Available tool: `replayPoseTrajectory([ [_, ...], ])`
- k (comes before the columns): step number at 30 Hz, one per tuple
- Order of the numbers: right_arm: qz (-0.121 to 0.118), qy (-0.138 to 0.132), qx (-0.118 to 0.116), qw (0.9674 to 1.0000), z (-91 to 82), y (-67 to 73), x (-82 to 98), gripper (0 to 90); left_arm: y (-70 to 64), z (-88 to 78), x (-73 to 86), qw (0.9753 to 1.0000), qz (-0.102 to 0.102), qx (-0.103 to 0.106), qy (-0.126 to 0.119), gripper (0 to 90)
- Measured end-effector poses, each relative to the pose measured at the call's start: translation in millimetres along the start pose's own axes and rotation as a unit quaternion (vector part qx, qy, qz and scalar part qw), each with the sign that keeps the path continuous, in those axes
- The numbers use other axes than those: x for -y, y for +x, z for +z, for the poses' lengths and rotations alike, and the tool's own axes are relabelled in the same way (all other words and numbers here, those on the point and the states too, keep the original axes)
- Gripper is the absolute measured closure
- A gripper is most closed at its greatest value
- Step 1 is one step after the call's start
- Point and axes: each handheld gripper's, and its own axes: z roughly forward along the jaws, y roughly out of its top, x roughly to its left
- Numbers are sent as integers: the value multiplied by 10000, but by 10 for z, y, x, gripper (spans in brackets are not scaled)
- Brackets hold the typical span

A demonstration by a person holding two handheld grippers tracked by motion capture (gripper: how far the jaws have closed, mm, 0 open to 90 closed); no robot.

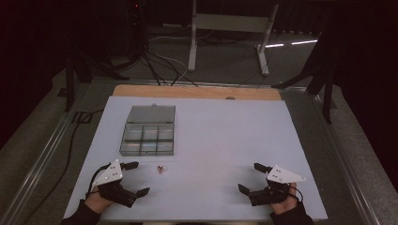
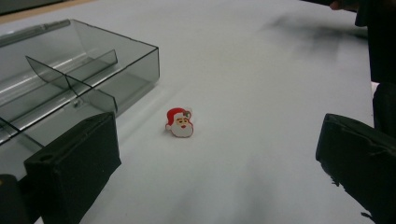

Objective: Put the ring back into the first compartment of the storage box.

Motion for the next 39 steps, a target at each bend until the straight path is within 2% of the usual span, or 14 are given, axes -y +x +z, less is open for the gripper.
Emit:
replayPoseTrajectory([
  [4,-16,21,-52,10000,7,12,-1,0,5,8,10,9999,-84,60,68,4],
  [17,-85,62,-49,9999,18,16,-1,0,-5,12,9,9998,11,103,161,4],
  [22,-51,36,-82,9999,16,9,-4,0,3,13,12,9997,-16,147,182,4],
  [30,-16,15,-106,9999,10,10,-10,0,-42,23,-25,9990,67,387,215,4],
  [39,-19,14,-116,9999,17,17,-13,0,-61,44,-71,9981,90,513,328,4],
])
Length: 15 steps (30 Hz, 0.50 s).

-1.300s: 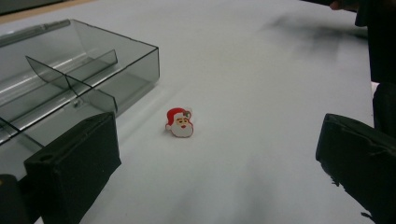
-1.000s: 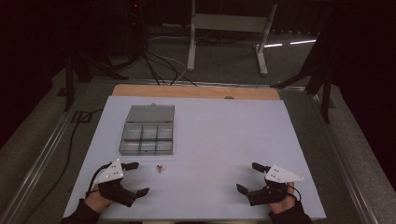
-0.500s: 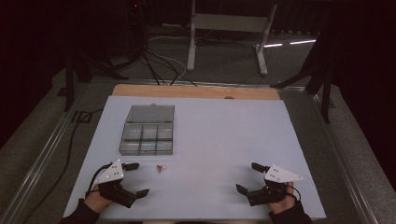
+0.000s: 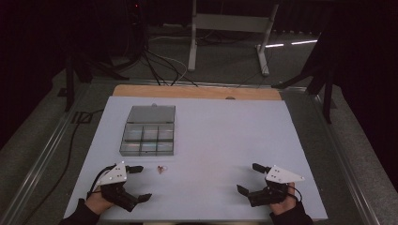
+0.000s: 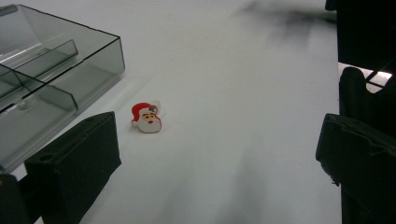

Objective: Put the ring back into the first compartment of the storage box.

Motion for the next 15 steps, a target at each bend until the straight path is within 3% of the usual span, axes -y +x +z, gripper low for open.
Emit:
replayPoseTrajectory([
  [15,40,1,-24,10000,9,-4,-1,0,126,100,-125,9999,-132,25,0,3],
])
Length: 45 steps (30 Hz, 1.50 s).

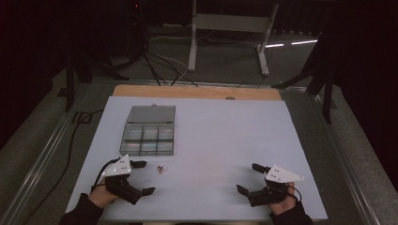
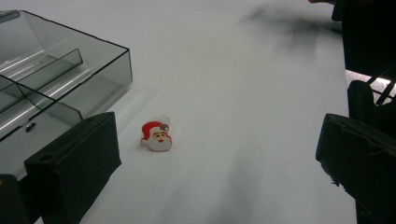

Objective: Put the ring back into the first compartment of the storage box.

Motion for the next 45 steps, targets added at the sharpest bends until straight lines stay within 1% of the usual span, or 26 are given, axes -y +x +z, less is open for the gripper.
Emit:
replayPoseTrajectory([
  [12,-8,-4,4,10000,-4,3,-2,0,68,114,-71,9999,-70,-54,89,4],
  [15,-4,2,-1,10000,-4,0,-1,0,77,172,-97,9997,-123,-95,170,4],
  [17,-13,0,6,10000,-5,4,-2,0,79,206,-105,9996,-119,-141,229,4],
  [19,-19,1,12,10000,-5,2,-2,0,89,231,-115,9994,-183,-138,259,4],
  [20,-22,4,29,10000,-6,0,-1,0,93,244,-120,9992,-225,-186,271,4],
  [23,-22,-8,33,10000,-10,0,-2,0,91,280,-135,9988,-250,-258,319,4],
  [24,-27,-6,33,10000,-10,0,-2,0,93,292,-138,9987,-224,-308,346,4],
  [25,-26,-3,32,10000,-10,-2,-2,0,93,292,-138,9987,-224,-308,346,4],
  [26,-18,-5,32,10000,-9,-4,-1,0,90,317,-143,9983,-296,-344,374,4],
  [27,-24,-1,33,10000,-10,-2,-1,0,85,328,-147,9982,-294,-350,385,4],
  [30,-28,-5,35,10000,-13,0,-2,0,67,352,-168,9977,-280,-492,361,4],
  [32,-11,-14,40,10000,-15,-4,-1,0,60,370,-181,9974,-324,-544,355,4],
  [33,-22,-14,40,10000,-17,-2,-2,0,54,381,-184,9970,-330,-584,391,4],
  [38,-19,-15,32,10000,-18,-4,0,0,33,431,-179,9963,-357,-620,466,4],
  [39,-25,-14,32,10000,-20,-2,-1,0,25,454,-179,9959,-337,-660,520,4],
  [42,-22,-8,39,10000,-17,-6,0,0,25,474,-179,9953,-350,-704,566,4],
  [43,-13,0,36,10000,-17,-7,1,0,28,489,-177,9948,-374,-744,593,4],
  [45,-30,-3,36,10000,-16,-3,0,0,33,501,-174,9938,-358,-832,649,5],
])
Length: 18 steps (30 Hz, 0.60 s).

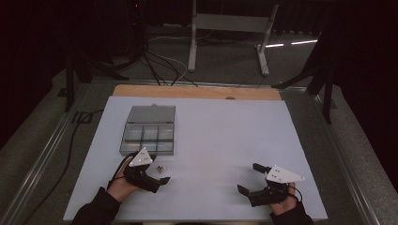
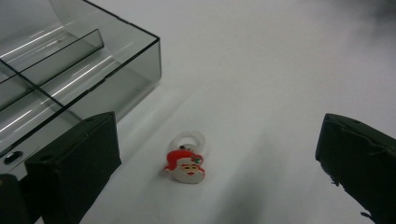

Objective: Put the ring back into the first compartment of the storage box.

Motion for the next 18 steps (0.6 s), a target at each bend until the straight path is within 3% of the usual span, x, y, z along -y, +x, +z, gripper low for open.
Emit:
replayPoseTrajectory([
  [3,17,-2,-7,10000,1,-4,-1,0,10,13,11,9999,34,-115,69,13],
  [9,38,-14,-10,10000,-5,-7,-1,0,-9,59,20,9994,69,-57,345,23],
  [11,27,-17,-12,10000,-6,-5,-1,0,-5,62,21,9993,85,-57,373,41],
  [12,23,-22,-15,10000,-6,-7,-2,0,10,72,21,9985,91,-170,509,56],
  [14,30,-19,-13,10000,-6,-8,-2,0,31,73,32,9986,49,-92,523,69],
  [18,40,-28,-30,10000,-9,-11,0,0,30,67,35,9983,194,-64,546,162],
])
